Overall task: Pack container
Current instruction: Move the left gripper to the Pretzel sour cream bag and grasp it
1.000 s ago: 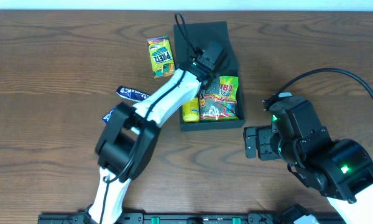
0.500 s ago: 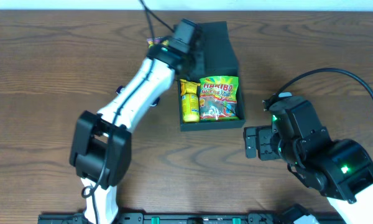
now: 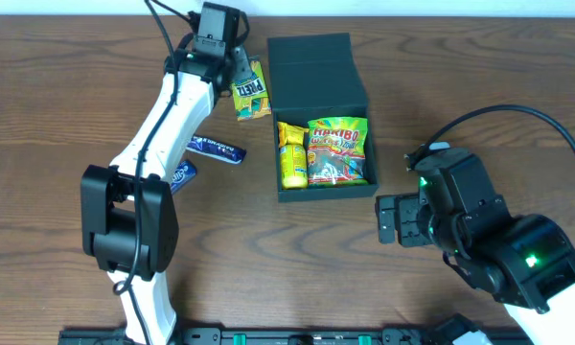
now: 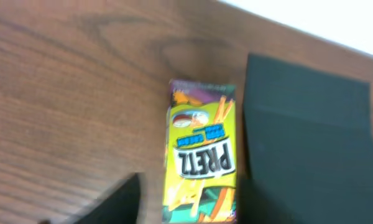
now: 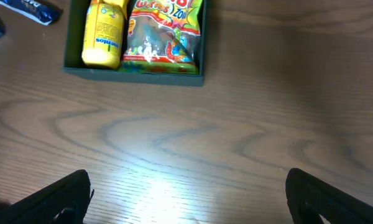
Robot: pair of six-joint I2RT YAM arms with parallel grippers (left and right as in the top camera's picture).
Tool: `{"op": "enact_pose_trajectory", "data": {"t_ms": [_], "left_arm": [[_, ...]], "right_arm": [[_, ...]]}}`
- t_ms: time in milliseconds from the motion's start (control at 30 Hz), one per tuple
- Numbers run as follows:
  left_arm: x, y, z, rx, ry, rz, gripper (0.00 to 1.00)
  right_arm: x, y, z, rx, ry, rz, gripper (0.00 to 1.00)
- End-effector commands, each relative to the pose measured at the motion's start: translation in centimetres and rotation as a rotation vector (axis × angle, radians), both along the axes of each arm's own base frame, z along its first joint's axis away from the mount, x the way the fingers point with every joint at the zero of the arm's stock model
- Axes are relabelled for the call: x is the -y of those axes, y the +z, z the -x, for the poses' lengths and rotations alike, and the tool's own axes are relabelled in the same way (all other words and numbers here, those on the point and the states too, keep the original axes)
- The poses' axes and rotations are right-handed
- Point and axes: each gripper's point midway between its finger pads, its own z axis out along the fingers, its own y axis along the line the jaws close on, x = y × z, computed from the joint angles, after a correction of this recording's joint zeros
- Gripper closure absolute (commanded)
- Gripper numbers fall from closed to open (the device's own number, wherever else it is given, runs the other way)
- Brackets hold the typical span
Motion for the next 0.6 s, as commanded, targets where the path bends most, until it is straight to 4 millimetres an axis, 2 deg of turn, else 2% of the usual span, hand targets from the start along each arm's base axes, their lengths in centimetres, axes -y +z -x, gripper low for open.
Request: {"op": "enact_pose_trajectory", "data": {"t_ms": [0, 33, 100, 333, 433, 567], "left_arm": [[0.2, -0.4, -0.8, 0.02, 0.008, -0.032, 0.34], [0.3, -0.8, -1.0, 0.021, 0.013, -0.038, 0.28], [0.4, -1.9, -1.3, 0.019, 0.027, -0.07, 0.24], [1.6, -7.7, -1.7, -0.06, 0.006, -0.097, 0.14], [2.3, -9.3, -2.0, -0.084, -0.012, -0.082, 0.02], [2.6, -10.5, -2.3, -0.095, -0.019, -0.075, 0.04]], "right_arm": [[0.2, 0.3, -0.1, 0.013, 0.001, 0.006, 0.01], [0.2, 0.3, -0.1, 0.013, 0.001, 0.006, 0.01], [0.2, 0.3, -0.1, 0.013, 0.001, 0.006, 0.01], [0.2, 0.3, -0.1, 0.013, 0.001, 0.006, 0.01], [0.2, 0.3, -0.1, 0.013, 0.001, 0.006, 0.01], [0.2, 0.3, -0.1, 0.013, 0.001, 0.006, 0.01]]}}
